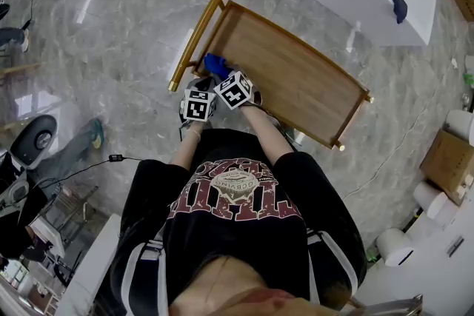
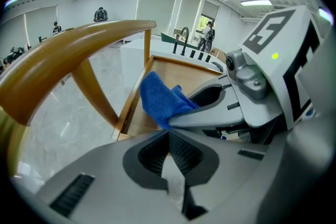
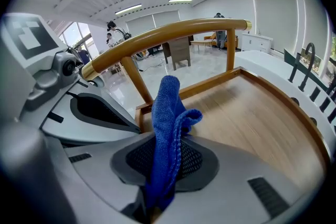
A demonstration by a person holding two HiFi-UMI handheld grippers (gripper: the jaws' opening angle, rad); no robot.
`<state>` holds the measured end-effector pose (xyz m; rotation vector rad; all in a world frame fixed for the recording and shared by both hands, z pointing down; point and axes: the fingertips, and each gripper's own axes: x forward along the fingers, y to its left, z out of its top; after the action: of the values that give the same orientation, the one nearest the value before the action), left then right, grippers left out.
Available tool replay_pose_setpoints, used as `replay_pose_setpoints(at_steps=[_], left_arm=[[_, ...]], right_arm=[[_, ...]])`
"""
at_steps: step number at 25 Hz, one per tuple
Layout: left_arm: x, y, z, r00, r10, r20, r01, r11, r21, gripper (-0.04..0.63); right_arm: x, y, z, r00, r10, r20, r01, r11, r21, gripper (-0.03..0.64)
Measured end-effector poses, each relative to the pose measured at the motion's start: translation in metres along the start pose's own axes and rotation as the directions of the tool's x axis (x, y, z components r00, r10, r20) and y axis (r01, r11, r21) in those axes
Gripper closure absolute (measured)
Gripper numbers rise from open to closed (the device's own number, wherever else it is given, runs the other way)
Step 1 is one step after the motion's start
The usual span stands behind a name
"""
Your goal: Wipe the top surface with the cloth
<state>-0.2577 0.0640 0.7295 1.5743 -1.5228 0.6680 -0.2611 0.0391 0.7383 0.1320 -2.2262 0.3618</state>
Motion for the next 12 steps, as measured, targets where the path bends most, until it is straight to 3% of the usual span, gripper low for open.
replay_pose_setpoints(at_steps=[12], left_arm=[[0.007, -0.015, 0.0, 0.999, -0.028, -0.026, 0.029, 0.998, 0.048, 0.549]], right_arm=[[-0.011, -0.007, -0.013, 1.0, -0.021, 0.011, 0.021, 0.999, 0.026, 0.531]])
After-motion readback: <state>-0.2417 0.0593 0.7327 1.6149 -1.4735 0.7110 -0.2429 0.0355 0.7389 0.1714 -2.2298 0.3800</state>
